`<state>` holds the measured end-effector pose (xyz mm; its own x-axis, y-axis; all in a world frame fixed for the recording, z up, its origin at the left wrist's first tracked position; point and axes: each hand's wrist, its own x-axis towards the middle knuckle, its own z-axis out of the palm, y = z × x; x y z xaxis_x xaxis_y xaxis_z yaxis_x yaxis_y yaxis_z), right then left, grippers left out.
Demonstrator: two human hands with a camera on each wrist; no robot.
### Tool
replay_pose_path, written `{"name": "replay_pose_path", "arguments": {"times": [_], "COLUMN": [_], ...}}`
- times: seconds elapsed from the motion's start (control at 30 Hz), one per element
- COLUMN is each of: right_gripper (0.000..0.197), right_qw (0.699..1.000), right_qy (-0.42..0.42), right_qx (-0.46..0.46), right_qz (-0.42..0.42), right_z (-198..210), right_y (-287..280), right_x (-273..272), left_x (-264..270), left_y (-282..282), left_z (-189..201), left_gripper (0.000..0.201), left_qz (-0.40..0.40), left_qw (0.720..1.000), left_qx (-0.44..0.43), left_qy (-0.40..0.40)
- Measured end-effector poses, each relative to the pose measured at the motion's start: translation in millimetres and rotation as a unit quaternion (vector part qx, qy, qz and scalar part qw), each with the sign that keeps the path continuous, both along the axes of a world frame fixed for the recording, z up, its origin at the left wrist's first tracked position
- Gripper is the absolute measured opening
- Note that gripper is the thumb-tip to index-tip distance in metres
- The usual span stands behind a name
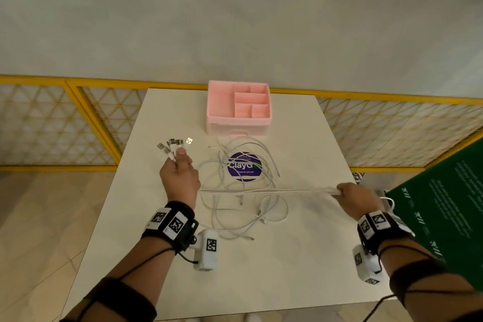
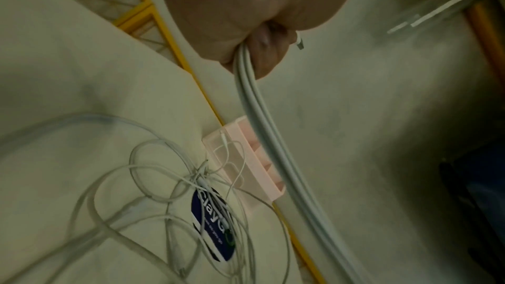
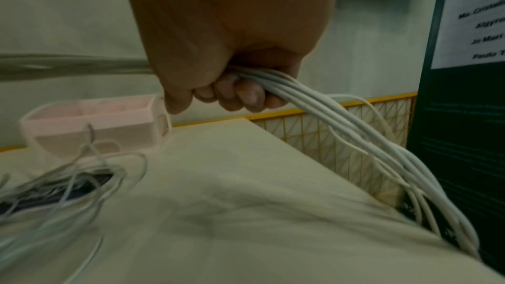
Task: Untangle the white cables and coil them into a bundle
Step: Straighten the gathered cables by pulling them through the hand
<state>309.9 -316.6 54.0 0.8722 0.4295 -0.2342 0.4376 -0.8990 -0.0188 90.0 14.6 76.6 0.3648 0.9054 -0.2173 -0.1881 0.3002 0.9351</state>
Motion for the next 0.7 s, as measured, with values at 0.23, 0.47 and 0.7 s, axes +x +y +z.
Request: {"name": "replay_pose_path", "arguments": {"times": [0.23,0.47,0.7], "right_gripper": [0.054,0.033,0.040], "right_qw": [0.991,0.997,0.981], "right_qy": [-0.102,-0.026,0.039], "right_qx": [0.054,-0.042,-0.095], "right_qz": [-0.060,-0.054,-0.166], "right_z": [42.1,-9.1,-46.9], "right_y": [-4.2,-33.2,-75.7], "right_x": [34.9,18.7,-11.2], "left_x": [4.6,-13.2,-41.1], "left_y": [8.0,15.9,18.3], "left_z": [1.8,-19.3,-37.0], "left_gripper": [0.040,0.037,0.028], "left_qz": [0.018,0.034,0.049], "left_qw": [0.999,0.999,0.994], "left_qx": [0.039,0.006,-0.093], "left_qy": [0.001,0.040,0.026]}}
